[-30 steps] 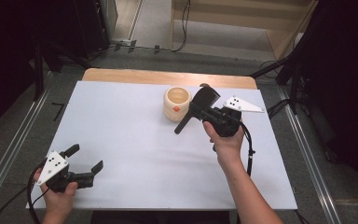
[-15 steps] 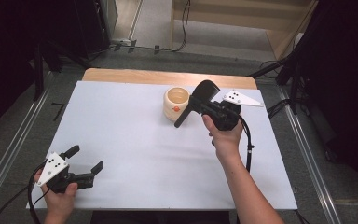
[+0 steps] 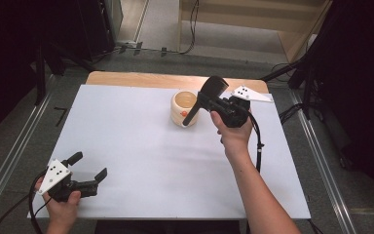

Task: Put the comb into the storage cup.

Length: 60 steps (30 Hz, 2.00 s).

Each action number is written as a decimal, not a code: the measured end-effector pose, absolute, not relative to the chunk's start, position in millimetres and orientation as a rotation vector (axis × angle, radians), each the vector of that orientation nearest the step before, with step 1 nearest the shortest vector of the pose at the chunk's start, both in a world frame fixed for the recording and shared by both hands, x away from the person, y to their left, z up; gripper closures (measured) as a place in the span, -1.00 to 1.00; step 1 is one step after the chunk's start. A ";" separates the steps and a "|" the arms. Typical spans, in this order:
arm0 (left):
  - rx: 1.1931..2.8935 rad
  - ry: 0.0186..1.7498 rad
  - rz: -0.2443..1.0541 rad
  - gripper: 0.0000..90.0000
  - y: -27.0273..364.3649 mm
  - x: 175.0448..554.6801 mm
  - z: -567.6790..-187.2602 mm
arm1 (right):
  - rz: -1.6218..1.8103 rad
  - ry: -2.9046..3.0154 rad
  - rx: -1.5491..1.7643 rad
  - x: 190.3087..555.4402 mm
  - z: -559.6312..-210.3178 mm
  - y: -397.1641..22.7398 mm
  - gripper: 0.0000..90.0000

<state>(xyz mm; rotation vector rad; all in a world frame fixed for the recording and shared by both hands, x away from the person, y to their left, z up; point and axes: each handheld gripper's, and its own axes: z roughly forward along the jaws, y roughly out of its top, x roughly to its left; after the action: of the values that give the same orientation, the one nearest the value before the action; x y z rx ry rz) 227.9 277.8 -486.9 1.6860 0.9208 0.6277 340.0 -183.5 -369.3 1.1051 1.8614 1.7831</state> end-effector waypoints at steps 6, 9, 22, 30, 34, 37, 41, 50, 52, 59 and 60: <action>1.684 0.925 0.630 -1.00 278.0 227.8 -486.9 | 1.773 1.852 1.113 345.0 -365.3 -185.5 0.83; 1.684 0.924 0.630 -1.00 277.8 228.0 -487.0 | 1.771 1.841 1.106 347.3 -363.0 -186.6 0.83; 1.694 0.919 0.631 -1.00 277.4 227.6 -487.2 | 1.767 1.814 1.118 361.9 -363.8 -187.6 0.83; 1.690 0.919 0.632 -1.00 277.1 227.4 -487.2 | 1.771 1.792 1.102 367.6 -361.5 -185.2 0.83; 1.689 0.919 0.631 -1.00 277.3 227.3 -487.2 | 1.762 1.788 1.081 370.6 -359.9 -185.1 0.83; 1.689 0.919 0.631 -1.00 277.3 227.4 -487.2 | 1.764 1.780 1.066 373.2 -358.9 -185.4 0.83; 1.689 0.918 0.633 -1.00 277.4 227.3 -487.1 | 1.757 1.776 1.062 377.5 -358.0 -185.9 0.83; 1.689 0.918 0.633 -1.00 277.4 227.3 -487.2 | 1.748 1.755 1.097 389.5 -361.1 -187.0 0.83; 1.689 0.918 0.634 -1.00 277.4 227.2 -487.1 | 1.745 1.749 1.106 392.5 -362.2 -187.7 0.83; 1.692 0.916 0.633 -1.00 277.7 227.1 -487.0 | 1.707 1.759 1.124 401.4 -371.0 -186.9 0.83; 1.693 0.917 0.634 -1.00 277.8 226.9 -486.9 | 1.702 1.764 1.130 402.6 -372.6 -186.2 0.83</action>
<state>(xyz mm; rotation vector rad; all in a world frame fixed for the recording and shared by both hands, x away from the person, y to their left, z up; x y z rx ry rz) 226.9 277.8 -486.9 1.6935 0.9165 0.6339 402.6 -186.2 -372.6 1.1303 1.7645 1.7024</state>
